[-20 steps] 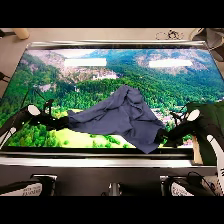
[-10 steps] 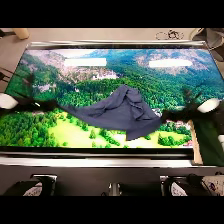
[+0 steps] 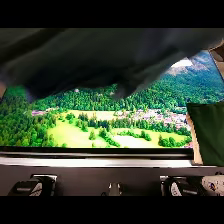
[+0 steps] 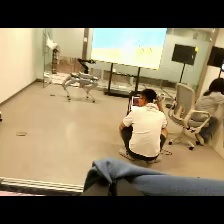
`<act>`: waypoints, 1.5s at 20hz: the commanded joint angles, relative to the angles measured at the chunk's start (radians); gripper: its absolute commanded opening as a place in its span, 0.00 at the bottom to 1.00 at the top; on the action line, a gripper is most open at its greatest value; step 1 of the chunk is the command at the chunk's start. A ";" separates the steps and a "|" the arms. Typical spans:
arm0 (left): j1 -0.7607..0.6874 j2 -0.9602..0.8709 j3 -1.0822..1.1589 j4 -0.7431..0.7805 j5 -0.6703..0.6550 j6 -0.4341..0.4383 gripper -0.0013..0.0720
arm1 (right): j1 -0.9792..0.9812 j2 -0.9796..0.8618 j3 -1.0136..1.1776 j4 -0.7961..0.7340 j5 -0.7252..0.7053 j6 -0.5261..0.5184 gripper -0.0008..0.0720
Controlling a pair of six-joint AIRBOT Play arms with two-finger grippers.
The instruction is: Fold the shirts.
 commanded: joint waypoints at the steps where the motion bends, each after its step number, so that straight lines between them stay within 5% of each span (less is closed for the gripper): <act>1: 0.001 0.019 0.035 0.072 -0.116 -0.006 0.05 | 0.000 0.030 0.055 -0.073 0.048 0.047 0.03; 5: 0.001 -0.051 -0.142 0.130 -0.183 0.045 0.05 | 0.000 -0.119 0.054 -0.116 0.242 0.065 0.03; 8: 0.001 -0.169 -0.328 0.131 -0.071 0.072 0.05 | 0.000 -0.344 0.053 -0.109 0.352 0.047 0.03; 12: 0.001 -0.458 -0.408 0.126 -0.003 0.068 0.05 | 0.002 -0.694 0.053 -0.071 0.321 0.050 0.03; 18: 0.000 -0.842 -0.406 -0.045 -0.013 -0.018 0.09 | 0.099 -1.057 0.054 -0.014 0.265 0.238 0.04; 19: 0.001 -0.867 -0.402 -0.089 -0.032 -0.018 0.18 | 0.109 -1.072 0.054 0.001 0.251 0.245 0.04; 20: 0.001 -0.877 -0.394 -0.099 -0.063 -0.011 0.46 | 0.112 -1.073 0.054 0.011 0.245 0.243 0.13; 21: 0.005 -0.877 -0.381 -0.095 -0.109 0.036 0.75 | 0.112 -1.065 0.060 0.011 0.259 0.235 0.30; 22: 0.019 -0.872 -0.360 -0.095 -0.184 0.105 0.81 | 0.099 -1.046 0.062 0.007 0.297 0.204 0.48; 24: 0.069 -0.848 -0.348 -0.096 -0.346 0.141 0.80 | 0.058 -1.005 0.062 -0.063 0.437 0.169 0.55; 27: 0.129 -0.748 -0.529 -0.139 -0.432 0.142 0.55 | -0.018 -0.990 -0.015 -0.119 0.727 0.153 0.56; 30: 0.127 -0.610 -0.866 -0.249 -0.336 0.207 0.56 | -0.036 -0.875 -0.302 -0.108 0.648 0.143 0.56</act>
